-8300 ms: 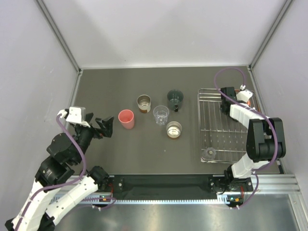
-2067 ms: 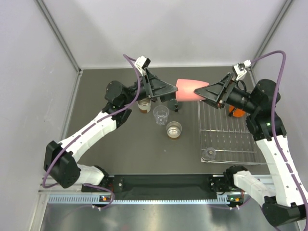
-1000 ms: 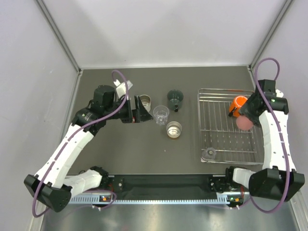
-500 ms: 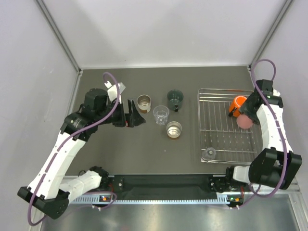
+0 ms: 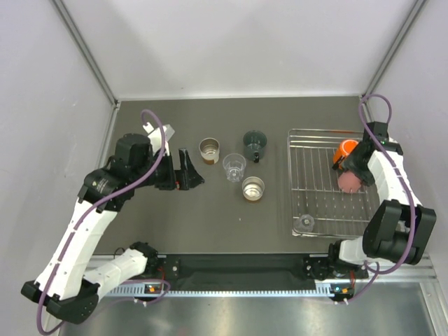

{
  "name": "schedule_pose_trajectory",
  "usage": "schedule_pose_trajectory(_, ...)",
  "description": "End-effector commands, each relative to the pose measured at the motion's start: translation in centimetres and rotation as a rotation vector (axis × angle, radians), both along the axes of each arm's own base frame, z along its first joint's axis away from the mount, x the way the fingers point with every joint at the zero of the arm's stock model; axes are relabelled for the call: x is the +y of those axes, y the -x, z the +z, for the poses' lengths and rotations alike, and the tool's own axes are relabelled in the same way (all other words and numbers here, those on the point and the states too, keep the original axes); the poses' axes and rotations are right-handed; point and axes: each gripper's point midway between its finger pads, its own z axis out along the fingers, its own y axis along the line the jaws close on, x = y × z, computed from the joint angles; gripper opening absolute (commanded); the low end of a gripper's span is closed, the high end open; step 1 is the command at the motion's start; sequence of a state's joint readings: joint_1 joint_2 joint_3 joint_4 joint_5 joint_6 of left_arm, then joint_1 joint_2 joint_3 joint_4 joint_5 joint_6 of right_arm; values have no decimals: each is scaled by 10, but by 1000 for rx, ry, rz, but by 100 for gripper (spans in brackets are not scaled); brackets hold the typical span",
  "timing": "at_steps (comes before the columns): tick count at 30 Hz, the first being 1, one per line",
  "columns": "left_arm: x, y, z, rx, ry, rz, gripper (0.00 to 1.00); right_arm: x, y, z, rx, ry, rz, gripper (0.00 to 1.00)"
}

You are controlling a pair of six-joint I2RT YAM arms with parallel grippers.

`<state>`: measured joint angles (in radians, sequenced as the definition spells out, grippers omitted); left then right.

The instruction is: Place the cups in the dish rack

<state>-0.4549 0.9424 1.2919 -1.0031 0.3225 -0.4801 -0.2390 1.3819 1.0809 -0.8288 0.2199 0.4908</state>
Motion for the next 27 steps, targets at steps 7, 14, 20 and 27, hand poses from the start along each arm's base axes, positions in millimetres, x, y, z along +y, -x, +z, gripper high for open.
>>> schedule_pose_trajectory(7,-3,-2,14,1,54,37,97,-3,-3,4,-31,4,8,53)
schedule_pose_trajectory(14,-14,-12,14,27,91,39,96,5,10,20,-50,-16,20,86)
schedule_pose_trajectory(20,-26,-29,-1,112,114,70,94,12,28,55,-84,-14,31,100)
schedule_pose_trajectory(27,-28,-68,-47,263,8,213,84,46,49,93,-153,-50,125,100)
